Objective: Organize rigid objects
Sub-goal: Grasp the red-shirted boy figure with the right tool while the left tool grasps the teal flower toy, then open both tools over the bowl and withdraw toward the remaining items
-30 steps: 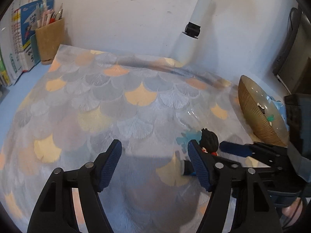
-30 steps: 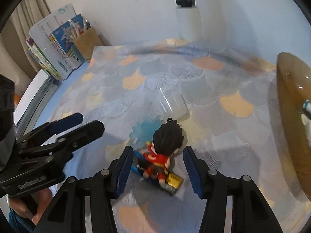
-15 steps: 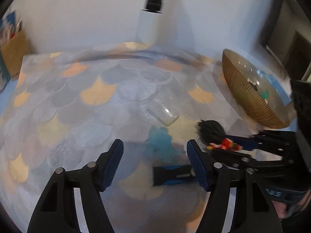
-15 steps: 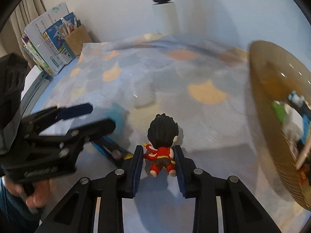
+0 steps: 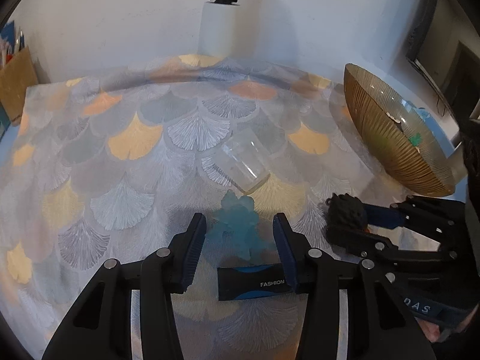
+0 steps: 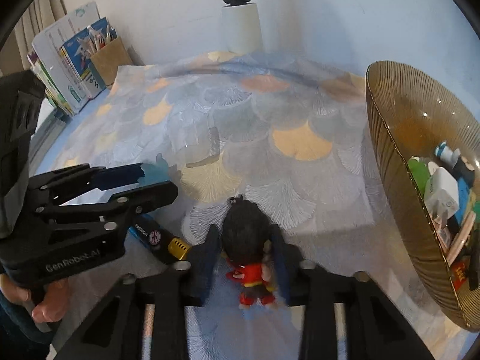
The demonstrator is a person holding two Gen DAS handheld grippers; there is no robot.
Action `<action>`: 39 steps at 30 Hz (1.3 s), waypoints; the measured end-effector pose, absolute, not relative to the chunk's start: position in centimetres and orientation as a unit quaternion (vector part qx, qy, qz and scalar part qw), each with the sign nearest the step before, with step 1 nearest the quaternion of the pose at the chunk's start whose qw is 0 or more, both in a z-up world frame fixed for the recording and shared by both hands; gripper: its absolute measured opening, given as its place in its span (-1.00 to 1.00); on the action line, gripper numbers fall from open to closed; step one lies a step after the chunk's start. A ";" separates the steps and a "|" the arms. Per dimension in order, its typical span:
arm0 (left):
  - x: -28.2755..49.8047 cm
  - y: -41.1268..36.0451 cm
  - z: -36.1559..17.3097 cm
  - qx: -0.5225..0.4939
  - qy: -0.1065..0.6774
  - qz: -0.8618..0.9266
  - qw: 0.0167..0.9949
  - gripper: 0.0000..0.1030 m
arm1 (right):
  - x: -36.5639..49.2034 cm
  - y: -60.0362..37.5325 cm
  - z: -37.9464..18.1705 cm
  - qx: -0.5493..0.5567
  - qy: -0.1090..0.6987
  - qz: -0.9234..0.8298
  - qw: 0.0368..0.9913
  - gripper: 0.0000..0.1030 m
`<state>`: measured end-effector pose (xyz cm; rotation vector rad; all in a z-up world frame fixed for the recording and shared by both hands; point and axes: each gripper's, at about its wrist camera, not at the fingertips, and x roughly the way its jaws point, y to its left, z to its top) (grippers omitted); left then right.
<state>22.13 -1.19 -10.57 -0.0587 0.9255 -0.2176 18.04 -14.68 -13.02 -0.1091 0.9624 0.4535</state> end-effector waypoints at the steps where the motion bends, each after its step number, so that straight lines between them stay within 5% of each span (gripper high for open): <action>1: 22.2 -1.5 -10.5 -0.023 0.440 -0.099 0.892 -0.39 | 17.7 -14.7 -13.0 -0.052 0.456 0.217 0.861 -0.41; 9: 17.1 -1.7 -6.3 -0.051 0.384 -0.104 0.916 -0.39 | 11.6 -18.5 -10.5 -0.037 0.427 0.239 0.871 -0.41; 19: 12.5 -6.3 -10.0 -0.048 0.411 -0.132 0.901 -0.39 | 5.9 -21.8 -13.8 -0.032 0.450 0.218 0.865 -0.41; 26: 12.0 -6.6 -10.4 -0.043 0.415 -0.127 0.900 -0.38 | 4.4 -23.1 -14.2 0.004 0.453 0.216 0.865 -0.17; 30: 11.7 -7.0 -10.2 -0.038 0.413 -0.129 0.901 -0.38 | 4.5 -22.5 -14.1 0.001 0.446 0.192 0.874 -0.21; 31: 11.6 -7.1 -10.1 -0.037 0.412 -0.129 0.901 -0.38 | 4.6 -22.2 -14.1 -0.007 0.445 0.187 0.876 -0.40; 39: 12.2 -8.8 -7.3 -0.019 0.385 -0.145 0.911 -0.38 | 4.2 -22.2 -11.1 -0.047 0.415 0.182 0.890 -0.42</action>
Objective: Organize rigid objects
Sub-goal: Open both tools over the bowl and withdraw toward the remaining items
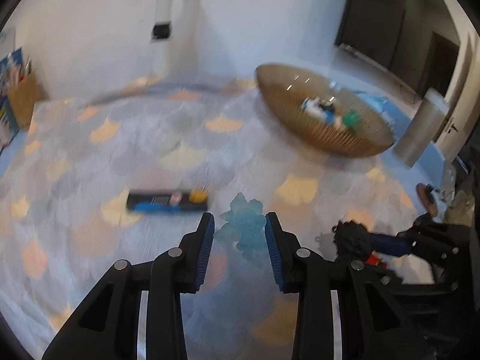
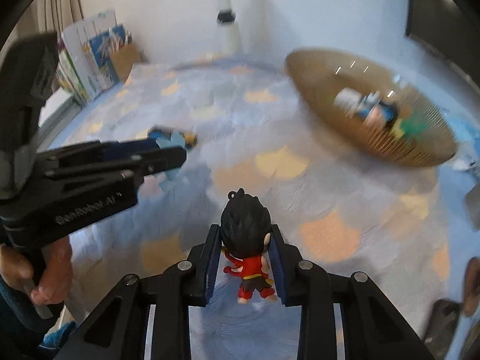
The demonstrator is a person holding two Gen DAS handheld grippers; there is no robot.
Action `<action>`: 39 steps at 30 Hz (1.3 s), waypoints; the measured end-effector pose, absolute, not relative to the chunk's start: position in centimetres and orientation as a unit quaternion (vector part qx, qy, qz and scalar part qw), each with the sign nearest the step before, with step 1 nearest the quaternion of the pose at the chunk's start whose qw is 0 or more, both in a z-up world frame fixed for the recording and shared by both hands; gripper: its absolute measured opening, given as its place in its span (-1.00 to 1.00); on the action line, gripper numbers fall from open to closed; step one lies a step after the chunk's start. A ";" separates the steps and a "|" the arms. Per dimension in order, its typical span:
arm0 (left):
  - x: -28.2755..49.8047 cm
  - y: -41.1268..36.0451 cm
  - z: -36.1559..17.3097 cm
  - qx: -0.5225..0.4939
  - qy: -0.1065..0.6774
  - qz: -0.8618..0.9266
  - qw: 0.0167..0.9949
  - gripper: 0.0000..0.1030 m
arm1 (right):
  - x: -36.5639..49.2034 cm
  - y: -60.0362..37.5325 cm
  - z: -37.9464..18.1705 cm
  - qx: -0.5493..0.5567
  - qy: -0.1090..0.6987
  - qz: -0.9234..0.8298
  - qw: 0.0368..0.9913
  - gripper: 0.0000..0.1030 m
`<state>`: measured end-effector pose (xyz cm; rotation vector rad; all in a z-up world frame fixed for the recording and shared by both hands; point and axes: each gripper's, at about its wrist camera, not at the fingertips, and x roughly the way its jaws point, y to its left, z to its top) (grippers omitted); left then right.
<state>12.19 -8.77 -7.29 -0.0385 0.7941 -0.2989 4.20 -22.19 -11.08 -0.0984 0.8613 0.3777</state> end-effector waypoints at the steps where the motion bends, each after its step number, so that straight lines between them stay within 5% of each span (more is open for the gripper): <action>1: 12.6 -9.4 -6.1 -0.017 0.373 -0.152 0.915 -0.38 | 4.3 -22.9 -9.8 -0.046 0.403 0.177 0.897 -0.42; 13: 19.1 -17.5 4.0 0.009 0.276 -0.179 0.944 -0.38 | 9.8 -32.8 3.2 -0.020 0.304 0.078 0.949 -0.42; 24: 24.4 -20.9 0.8 0.000 0.324 -0.183 0.928 -0.34 | 15.7 -36.0 -0.4 0.033 0.376 0.073 0.923 -0.42; 28: 25.0 -21.5 -0.2 0.018 0.342 -0.192 0.920 0.42 | 17.4 -37.2 -2.3 0.064 0.401 0.068 0.911 -0.34; 34: 21.9 -16.7 1.0 -0.008 0.324 -0.180 0.929 0.42 | 14.7 -35.6 -1.8 0.051 0.394 0.079 0.914 -0.29; 39: 17.3 -10.4 0.3 -0.023 0.306 -0.111 0.945 0.42 | 11.8 -32.1 -1.3 0.037 0.373 0.120 0.919 0.09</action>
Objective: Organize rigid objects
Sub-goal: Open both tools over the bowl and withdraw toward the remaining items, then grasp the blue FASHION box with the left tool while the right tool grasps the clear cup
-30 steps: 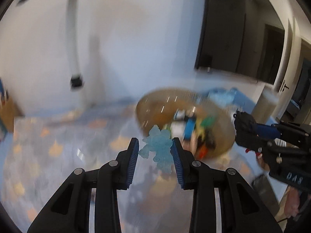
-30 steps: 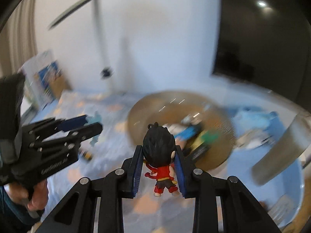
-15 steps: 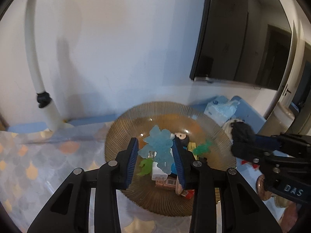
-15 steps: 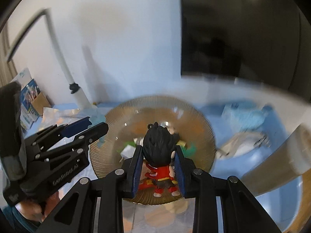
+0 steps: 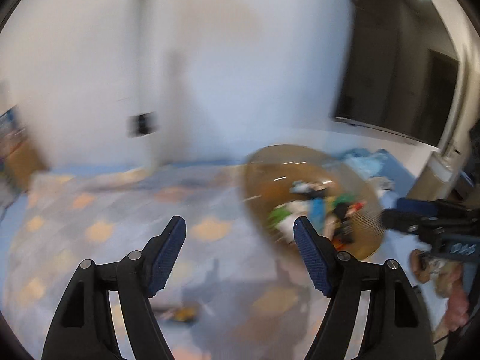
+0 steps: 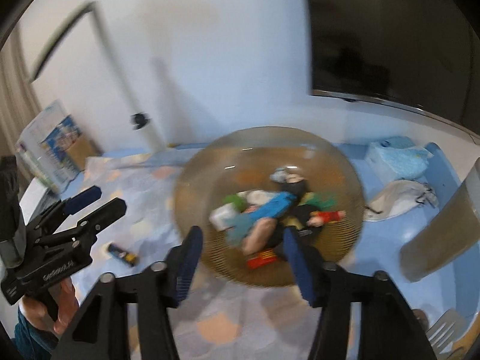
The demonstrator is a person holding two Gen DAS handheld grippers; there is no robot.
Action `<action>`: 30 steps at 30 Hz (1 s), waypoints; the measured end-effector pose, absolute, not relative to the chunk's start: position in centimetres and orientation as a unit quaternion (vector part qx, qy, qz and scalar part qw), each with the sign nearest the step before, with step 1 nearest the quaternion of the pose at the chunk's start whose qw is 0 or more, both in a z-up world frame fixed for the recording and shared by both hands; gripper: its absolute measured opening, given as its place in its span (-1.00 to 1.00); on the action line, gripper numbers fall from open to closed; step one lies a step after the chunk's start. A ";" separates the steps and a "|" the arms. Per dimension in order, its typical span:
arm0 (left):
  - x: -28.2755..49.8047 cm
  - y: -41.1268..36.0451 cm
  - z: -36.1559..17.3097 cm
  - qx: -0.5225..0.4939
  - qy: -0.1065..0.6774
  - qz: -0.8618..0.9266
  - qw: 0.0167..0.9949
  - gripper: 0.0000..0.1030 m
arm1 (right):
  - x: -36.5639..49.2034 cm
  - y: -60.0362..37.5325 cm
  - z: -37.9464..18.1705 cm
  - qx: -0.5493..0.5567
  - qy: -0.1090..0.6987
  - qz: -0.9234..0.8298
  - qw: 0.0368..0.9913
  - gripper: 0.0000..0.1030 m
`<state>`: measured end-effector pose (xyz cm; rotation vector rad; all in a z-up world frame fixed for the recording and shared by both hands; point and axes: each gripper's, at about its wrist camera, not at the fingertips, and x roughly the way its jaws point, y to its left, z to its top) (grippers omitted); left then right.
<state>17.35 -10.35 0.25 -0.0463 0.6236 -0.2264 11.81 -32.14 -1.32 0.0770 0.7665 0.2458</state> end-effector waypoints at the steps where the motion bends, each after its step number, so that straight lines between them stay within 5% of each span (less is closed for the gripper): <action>1: 16.4 -8.8 -0.3 -0.027 0.307 -0.095 0.946 0.42 | 10.9 -30.8 -1.6 0.032 0.368 0.137 0.919 0.09; 14: 11.9 1.7 -9.4 -0.017 0.368 0.032 0.929 0.42 | 7.4 -22.2 -12.1 0.017 0.359 0.144 0.922 0.10; 25: 12.0 2.4 -10.8 -0.034 0.388 0.036 0.920 0.42 | 7.6 -22.3 -13.6 0.004 0.353 0.106 0.930 0.11; 30: 12.1 1.2 -10.6 -0.022 0.391 0.029 0.920 0.45 | 7.1 -21.9 -13.4 -0.013 0.344 0.101 0.933 0.31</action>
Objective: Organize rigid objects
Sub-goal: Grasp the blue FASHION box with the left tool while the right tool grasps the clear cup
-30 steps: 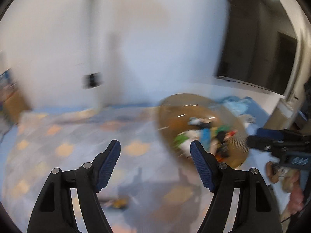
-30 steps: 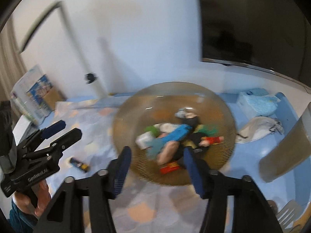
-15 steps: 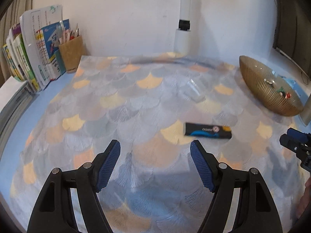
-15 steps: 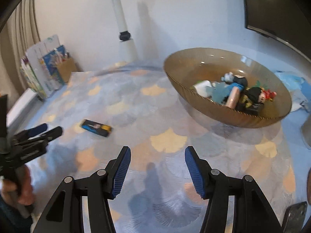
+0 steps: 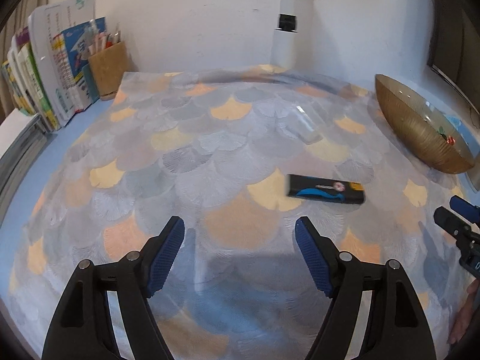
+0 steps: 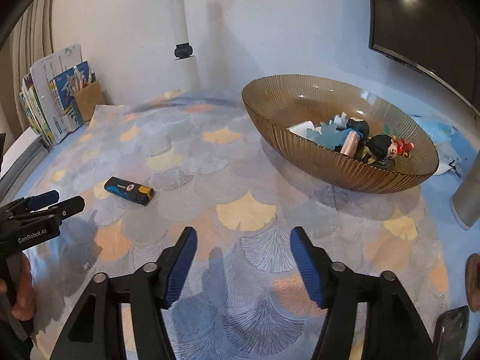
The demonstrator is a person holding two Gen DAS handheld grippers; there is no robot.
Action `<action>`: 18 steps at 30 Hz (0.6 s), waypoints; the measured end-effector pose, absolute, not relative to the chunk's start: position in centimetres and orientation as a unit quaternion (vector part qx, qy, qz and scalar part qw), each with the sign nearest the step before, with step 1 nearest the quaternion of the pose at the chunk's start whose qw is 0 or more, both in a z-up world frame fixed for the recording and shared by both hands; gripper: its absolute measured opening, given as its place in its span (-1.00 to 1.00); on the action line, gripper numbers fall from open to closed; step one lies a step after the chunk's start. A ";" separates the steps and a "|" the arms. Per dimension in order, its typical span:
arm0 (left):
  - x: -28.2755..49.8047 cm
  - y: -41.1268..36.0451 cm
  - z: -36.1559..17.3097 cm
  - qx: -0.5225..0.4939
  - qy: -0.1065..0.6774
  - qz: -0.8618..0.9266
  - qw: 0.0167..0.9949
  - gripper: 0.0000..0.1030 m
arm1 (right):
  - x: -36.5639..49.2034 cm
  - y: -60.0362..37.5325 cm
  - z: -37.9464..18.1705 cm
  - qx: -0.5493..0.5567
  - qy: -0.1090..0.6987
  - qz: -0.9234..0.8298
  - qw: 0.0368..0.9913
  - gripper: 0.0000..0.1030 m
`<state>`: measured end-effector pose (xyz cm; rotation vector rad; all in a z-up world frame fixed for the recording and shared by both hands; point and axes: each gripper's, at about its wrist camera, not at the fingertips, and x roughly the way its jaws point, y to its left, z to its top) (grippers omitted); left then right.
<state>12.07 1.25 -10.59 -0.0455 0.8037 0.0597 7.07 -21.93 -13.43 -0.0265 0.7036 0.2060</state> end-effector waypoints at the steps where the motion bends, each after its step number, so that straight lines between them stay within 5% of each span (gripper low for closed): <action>1: 12.2 0.9 -10.4 -0.035 0.392 0.016 0.919 0.45 | 7.0 -22.0 -13.4 -0.010 0.343 0.100 0.934 0.42; 4: 13.1 -1.5 -9.9 -0.052 0.400 -0.018 0.915 0.46 | 7.0 -22.4 -13.2 0.000 0.338 0.096 0.936 0.58; 11: 16.1 -6.9 -10.9 0.014 0.422 -0.027 0.906 0.46 | 7.1 -22.2 -13.3 -0.003 0.341 0.106 0.934 0.59; 18: 16.3 -2.7 -11.2 -0.009 0.432 -0.009 0.902 0.46 | 7.6 -22.4 -13.5 0.009 0.358 0.116 0.927 0.59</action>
